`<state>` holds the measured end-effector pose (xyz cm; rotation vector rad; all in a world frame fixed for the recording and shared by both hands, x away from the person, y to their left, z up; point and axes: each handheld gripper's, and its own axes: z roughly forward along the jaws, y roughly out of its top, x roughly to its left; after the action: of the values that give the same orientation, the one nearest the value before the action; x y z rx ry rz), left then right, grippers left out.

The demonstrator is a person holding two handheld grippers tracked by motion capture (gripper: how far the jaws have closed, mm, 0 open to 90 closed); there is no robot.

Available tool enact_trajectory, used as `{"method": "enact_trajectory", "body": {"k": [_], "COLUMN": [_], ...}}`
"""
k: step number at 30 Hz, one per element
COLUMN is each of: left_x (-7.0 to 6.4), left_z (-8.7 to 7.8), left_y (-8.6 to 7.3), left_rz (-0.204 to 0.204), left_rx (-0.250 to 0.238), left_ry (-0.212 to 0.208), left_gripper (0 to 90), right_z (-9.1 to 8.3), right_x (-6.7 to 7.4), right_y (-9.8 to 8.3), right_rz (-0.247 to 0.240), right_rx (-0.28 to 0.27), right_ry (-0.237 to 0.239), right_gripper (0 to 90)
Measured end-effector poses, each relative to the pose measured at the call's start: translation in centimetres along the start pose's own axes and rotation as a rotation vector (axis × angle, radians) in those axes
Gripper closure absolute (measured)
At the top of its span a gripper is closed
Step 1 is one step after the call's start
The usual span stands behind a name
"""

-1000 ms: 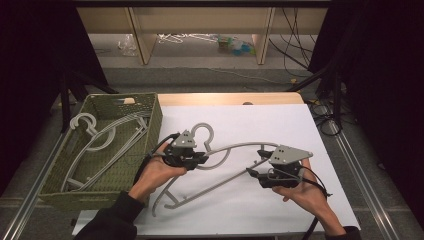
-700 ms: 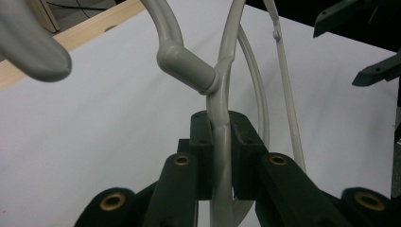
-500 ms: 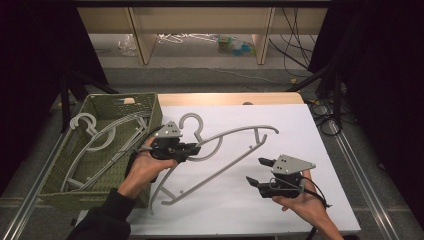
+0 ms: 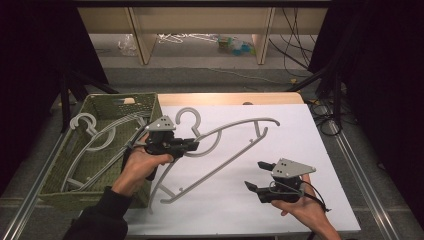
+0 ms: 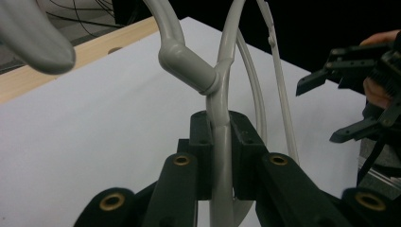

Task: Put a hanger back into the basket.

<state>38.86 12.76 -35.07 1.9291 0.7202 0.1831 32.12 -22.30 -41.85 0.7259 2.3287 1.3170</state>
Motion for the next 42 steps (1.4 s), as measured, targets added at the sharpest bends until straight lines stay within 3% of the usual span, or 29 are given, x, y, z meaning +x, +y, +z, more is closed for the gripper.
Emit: {"method": "enact_trajectory", "body": {"k": [3, 7, 14, 18, 23, 26, 30, 37, 42], "left_x": [-0.1, -0.3, 0.3, 1.3, 2.8, 3.9, 5.3, 7.8, 9.2], "left_z": [-0.8, -1.9, -4.6, -6.6, -9.0, -10.1, -11.0, -12.9, -14.0], "left_y": [0.8, 1.7, 3.0, 3.3, 3.4, 3.1, 2.6, 1.8, 1.2], "left_rz": [-0.006, 0.018, 0.028, 0.012, 0.020, 0.001, -0.003, -0.034, -0.033], "left_rx": [-0.012, 0.001, -0.034, -0.069, -0.067, -0.069, -0.061, -0.091, -0.100], "left_ry": [0.005, 0.019, 0.052, 0.087, 0.154, 0.189, 0.234, 0.314, 0.367], "left_gripper": [81.0, 80.9, 80.9, 80.9, 80.9, 80.8, 80.8, 80.8, 80.8], "right_z": [0.0, 0.0, 0.3, 0.2, 0.3, 0.3, 0.3, 0.4, 0.3], "right_x": [0.0, 0.2, 0.4, 0.4, 0.4, 0.3, 0.3, 0.3, 0.3], "right_y": [-0.1, -0.1, -0.3, -0.3, -0.3, -0.3, -0.3, -0.3, -0.3], "right_rz": [-0.002, 0.006, -0.009, -0.010, -0.007, -0.007, -0.004, 0.014, 0.016], "right_rx": [0.010, 0.006, 0.007, 0.023, 0.025, 0.023, 0.024, 0.024, 0.023], "right_ry": [-0.002, 0.007, 0.009, 0.016, 0.017, 0.017, 0.018, 0.009, 0.010], "right_gripper": [25.7, 25.8, 26.0, 26.2, 26.2, 26.2, 26.1, 23.1, 22.5]}}
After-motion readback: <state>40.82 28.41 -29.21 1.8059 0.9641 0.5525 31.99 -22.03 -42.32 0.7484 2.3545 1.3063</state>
